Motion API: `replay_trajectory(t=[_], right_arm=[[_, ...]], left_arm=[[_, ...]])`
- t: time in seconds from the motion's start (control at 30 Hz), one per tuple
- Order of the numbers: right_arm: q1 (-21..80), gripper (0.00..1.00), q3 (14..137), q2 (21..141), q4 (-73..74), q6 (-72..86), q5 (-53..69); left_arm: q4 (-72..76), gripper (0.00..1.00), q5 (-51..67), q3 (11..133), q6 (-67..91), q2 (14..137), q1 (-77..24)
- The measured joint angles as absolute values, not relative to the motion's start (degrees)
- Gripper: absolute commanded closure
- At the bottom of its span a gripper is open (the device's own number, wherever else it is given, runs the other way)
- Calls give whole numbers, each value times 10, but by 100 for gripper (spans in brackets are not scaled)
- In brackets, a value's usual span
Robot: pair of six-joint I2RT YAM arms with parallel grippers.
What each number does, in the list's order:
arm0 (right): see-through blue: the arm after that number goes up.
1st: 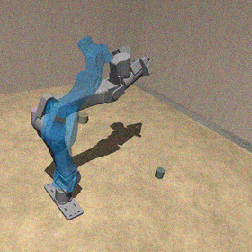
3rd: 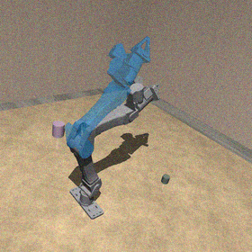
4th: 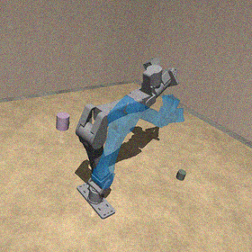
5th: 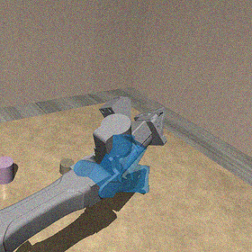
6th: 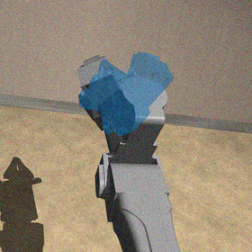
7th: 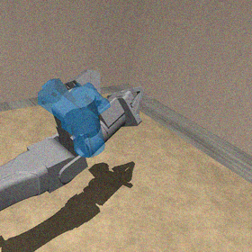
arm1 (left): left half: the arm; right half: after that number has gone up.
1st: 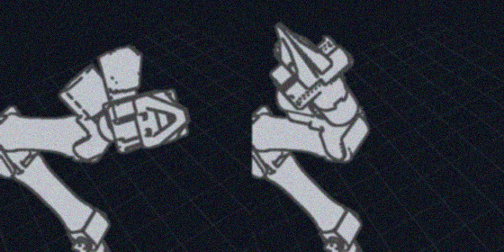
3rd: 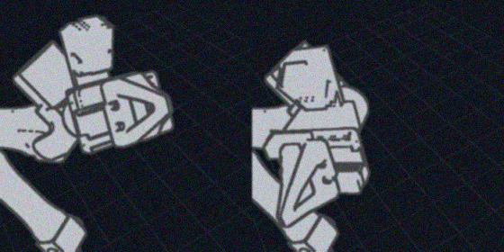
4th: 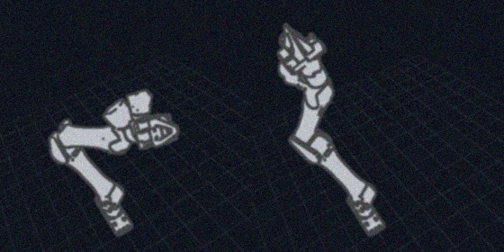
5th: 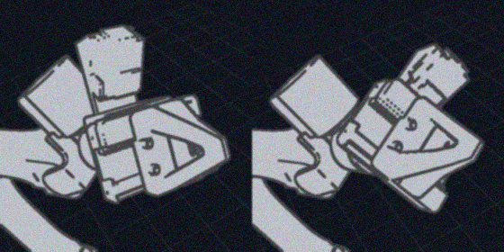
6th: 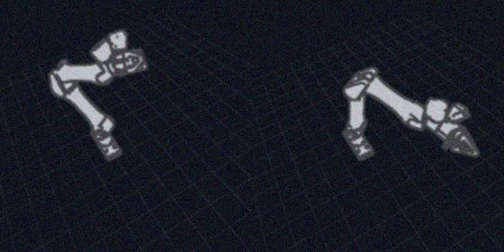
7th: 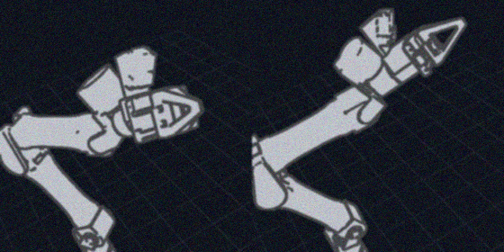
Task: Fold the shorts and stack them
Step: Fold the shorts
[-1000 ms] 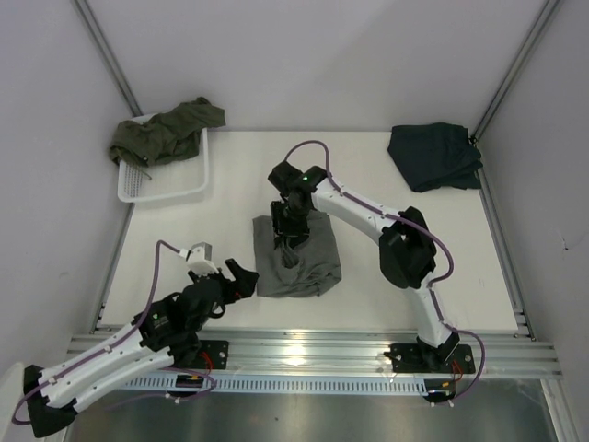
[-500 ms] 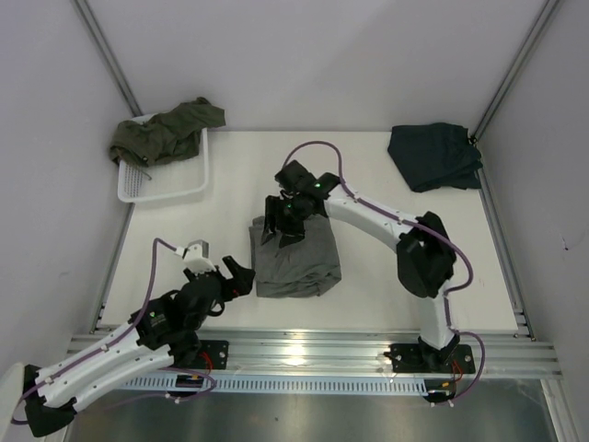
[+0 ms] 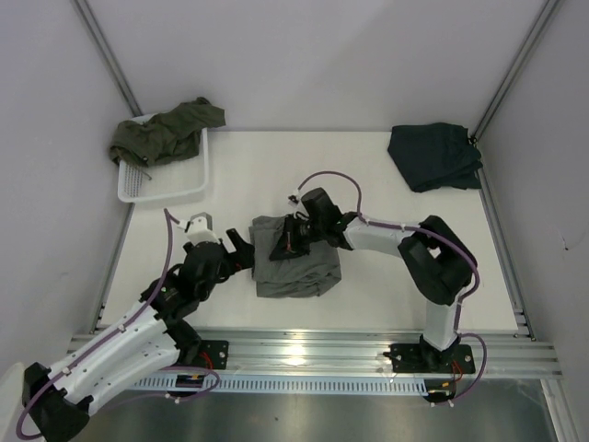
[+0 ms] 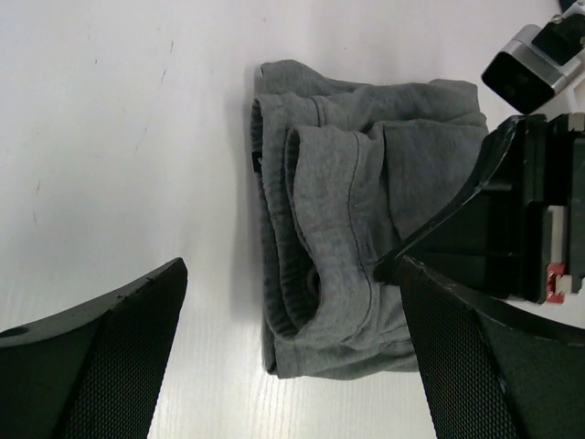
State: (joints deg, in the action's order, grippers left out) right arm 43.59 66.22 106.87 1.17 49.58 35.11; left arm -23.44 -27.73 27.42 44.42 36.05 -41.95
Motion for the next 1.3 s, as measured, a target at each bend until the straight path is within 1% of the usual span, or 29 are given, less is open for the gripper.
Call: replay_trajectory(t=[0.1, 0.2, 0.43, 0.5, 0.6, 0.67, 0.83, 0.9, 0.97, 1.07, 1.1, 1.17, 1.3], right_arm=[[458, 100, 663, 1096, -65, 508, 371], [472, 100, 663, 1121, -139, 530, 392], [478, 100, 658, 1200, -222, 555, 395], [478, 100, 654, 1227, -231, 560, 396], [478, 95, 652, 1240, -251, 569, 405], [478, 90, 654, 1237, -250, 568, 406], [473, 87, 697, 1213, -161, 535, 398], [466, 88, 729, 1195, -128, 521, 395], [454, 90, 762, 1181, -112, 510, 397], [436, 99, 797, 1178, -111, 501, 400], [431, 100, 802, 1180, -111, 499, 400], [419, 100, 811, 1197, -119, 497, 406], [404, 100, 821, 1283, -164, 512, 420]], left_arm=[[-220, 1, -249, 284, 423, 378, -388], [-216, 1, -231, 293, 408, 383, -381], [-208, 1, -204, 299, 390, 392, -376], [-203, 1, -199, 298, 389, 394, -375], [-198, 1, -191, 297, 389, 403, -374], [-197, 1, -190, 296, 388, 407, -373], [-195, 1, -186, 292, 385, 407, -373], [-194, 1, -186, 290, 385, 406, -373], [-195, 1, -182, 288, 385, 403, -373], [-194, 1, -180, 284, 385, 394, -373], [-194, 1, -178, 281, 385, 389, -373], [-196, 1, -177, 278, 385, 383, -373], [-197, 1, -176, 277, 385, 378, -372]])
